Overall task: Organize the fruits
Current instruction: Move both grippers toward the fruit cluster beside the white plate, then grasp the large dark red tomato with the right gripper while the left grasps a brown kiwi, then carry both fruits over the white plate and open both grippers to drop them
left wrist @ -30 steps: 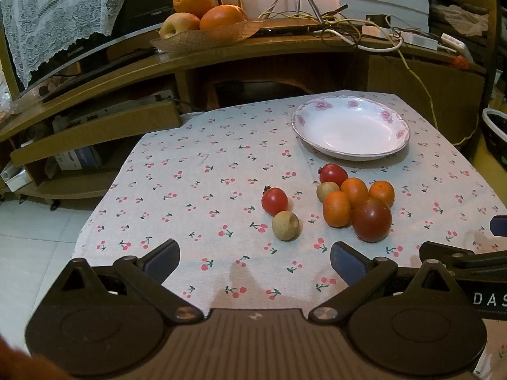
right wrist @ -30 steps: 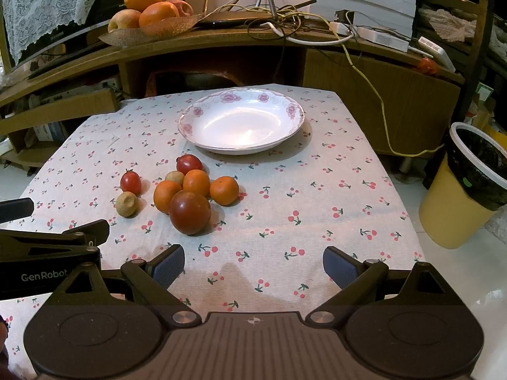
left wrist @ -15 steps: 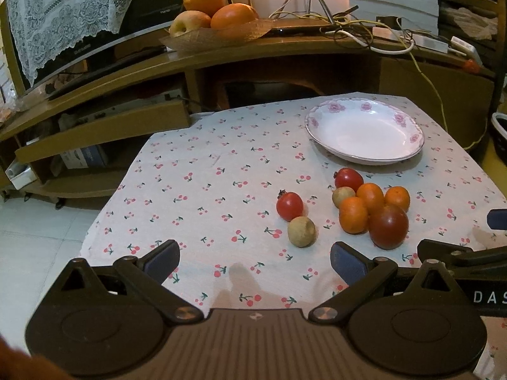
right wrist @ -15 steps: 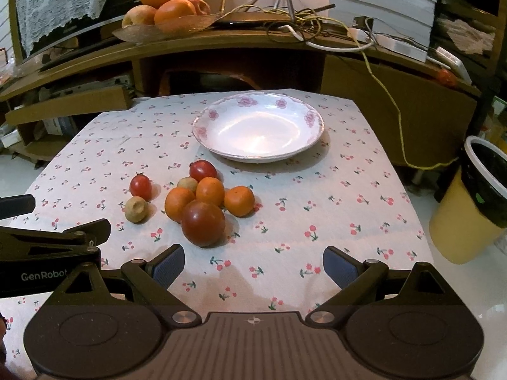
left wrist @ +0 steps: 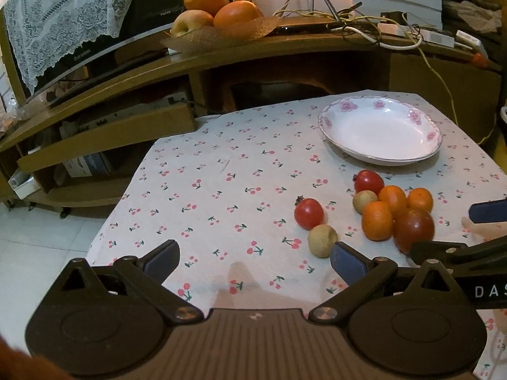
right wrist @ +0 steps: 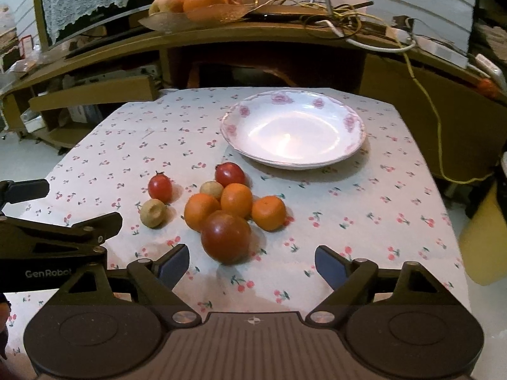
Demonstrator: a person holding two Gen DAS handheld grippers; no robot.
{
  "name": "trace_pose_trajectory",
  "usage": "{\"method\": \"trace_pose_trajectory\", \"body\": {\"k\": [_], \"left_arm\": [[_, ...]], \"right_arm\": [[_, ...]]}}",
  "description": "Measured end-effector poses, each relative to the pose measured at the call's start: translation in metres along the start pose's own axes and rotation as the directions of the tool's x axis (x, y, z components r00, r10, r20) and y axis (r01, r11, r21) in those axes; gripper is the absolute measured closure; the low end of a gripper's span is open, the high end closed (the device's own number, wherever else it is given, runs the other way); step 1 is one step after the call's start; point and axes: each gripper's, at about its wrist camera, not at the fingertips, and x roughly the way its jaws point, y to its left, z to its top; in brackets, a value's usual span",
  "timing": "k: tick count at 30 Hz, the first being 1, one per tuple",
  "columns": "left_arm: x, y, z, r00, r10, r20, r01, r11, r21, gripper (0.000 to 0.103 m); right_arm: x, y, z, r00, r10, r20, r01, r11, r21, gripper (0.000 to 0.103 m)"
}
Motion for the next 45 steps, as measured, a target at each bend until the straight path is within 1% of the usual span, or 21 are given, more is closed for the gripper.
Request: {"method": "trace_pose_trajectory", "body": {"k": [4, 6, 8, 10, 12, 13, 14, 15, 16, 17, 18, 19, 21, 23, 26, 28, 32, 35, 37, 40, 45], "left_arm": [[0.009, 0.007, 0.000, 1.000, -0.005, -0.016, 0.005, 1.000, -0.010, 0.000], [0.012, 0.010, -0.001, 0.999, -0.041, -0.025, 0.041, 0.999, -0.026, 0.000], [0.013, 0.009, -0.001, 0.998, -0.061, -0.030, 0.060, 0.998, -0.028, 0.000], [0.014, 0.004, -0.001, 0.997, -0.065, -0.030, 0.065, 0.998, -0.001, 0.000], [0.015, -0.001, 0.001, 0.996, -0.078, -0.032, 0.078, 0.997, 0.017, 0.000], [0.016, -0.003, 0.002, 0.994, -0.099, -0.035, 0.100, 0.995, 0.021, 0.000], [0.018, -0.005, 0.003, 0.992, -0.117, -0.041, 0.118, 0.993, 0.024, 0.004], [0.019, -0.007, 0.004, 0.990, -0.133, -0.047, 0.135, 0.991, 0.024, 0.010], [0.022, -0.009, 0.005, 0.988, -0.147, -0.057, 0.148, 0.989, 0.024, 0.012], [0.024, -0.010, 0.006, 0.986, -0.156, -0.065, 0.158, 0.987, 0.023, 0.019], [0.027, -0.011, 0.006, 0.983, -0.168, -0.072, 0.170, 0.985, 0.023, 0.026], [0.030, -0.013, 0.007, 0.981, -0.179, -0.080, 0.181, 0.983, 0.025, 0.030], [0.038, -0.016, 0.009, 0.975, -0.194, -0.105, 0.198, 0.980, 0.031, 0.048], [0.046, -0.019, 0.010, 0.969, -0.208, -0.132, 0.214, 0.977, 0.028, 0.051], [0.050, -0.022, 0.011, 0.967, -0.222, -0.126, 0.226, 0.974, 0.020, 0.053], [0.050, -0.023, 0.011, 0.964, -0.231, -0.130, 0.235, 0.972, 0.018, 0.057], [0.048, -0.029, 0.013, 0.959, -0.245, -0.140, 0.253, 0.967, 0.042, 0.072], [0.047, -0.031, 0.012, 0.960, -0.240, -0.142, 0.250, 0.967, 0.057, 0.072], [0.046, -0.030, 0.013, 0.959, -0.241, -0.150, 0.250, 0.967, 0.043, 0.072], [0.040, -0.033, 0.013, 0.958, -0.241, -0.154, 0.250, 0.967, 0.047, 0.072], [0.019, -0.039, 0.028, 0.961, -0.249, -0.119, 0.257, 0.964, 0.064, 0.072]], "right_arm": [[0.010, 0.002, 0.005, 0.999, 0.040, -0.002, -0.040, 0.999, -0.025, 0.022], [0.016, 0.003, 0.008, 0.999, 0.046, -0.012, -0.047, 0.998, -0.035, 0.024], [0.025, 0.001, 0.011, 0.998, 0.046, -0.032, -0.047, 0.999, -0.027, 0.031], [0.032, -0.003, 0.014, 0.996, 0.068, -0.060, -0.067, 0.998, 0.006, 0.040], [0.038, -0.006, 0.017, 0.992, 0.101, -0.081, -0.098, 0.995, 0.034, 0.043], [0.039, -0.005, 0.018, 0.992, 0.100, -0.081, -0.098, 0.995, 0.025, 0.047], [0.039, -0.005, 0.020, 0.991, 0.105, -0.087, -0.104, 0.994, 0.018, 0.050], [0.039, -0.006, 0.021, 0.988, 0.119, -0.094, -0.117, 0.993, 0.023, 0.057], [0.040, -0.007, 0.022, 0.986, 0.135, -0.102, -0.132, 0.991, 0.032, 0.065], [0.039, -0.008, 0.023, 0.982, 0.151, -0.109, -0.148, 0.988, 0.042, 0.064], [0.039, -0.009, 0.023, 0.983, 0.146, -0.115, -0.142, 0.989, 0.040, 0.064], [0.038, -0.009, 0.023, 0.983, 0.141, -0.120, -0.138, 0.990, 0.037, 0.064], [0.038, -0.010, 0.022, 0.982, 0.141, -0.124, -0.138, 0.990, 0.034, 0.064], [0.038, -0.011, 0.022, 0.981, 0.147, -0.126, -0.145, 0.989, 0.031, 0.064], [0.037, -0.013, 0.025, 0.979, 0.149, -0.138, -0.146, 0.989, 0.027, 0.064], [0.038, -0.014, 0.025, 0.979, 0.146, -0.142, -0.145, 0.989, 0.022, 0.064], [0.040, -0.015, 0.026, 0.976, 0.155, -0.155, -0.152, 0.988, 0.026, 0.063], [0.041, -0.011, 0.024, 0.977, 0.149, -0.155, -0.150, 0.989, 0.006, 0.063], [0.039, -0.009, 0.023, 0.978, 0.144, -0.149, -0.147, 0.989, -0.009, 0.064], [0.035, -0.013, 0.021, 0.977, 0.147, -0.156, -0.148, 0.989, 0.007, 0.064], [0.017, -0.024, 0.019, 0.979, 0.152, -0.138, -0.149, 0.988, 0.036, 0.064]]}}
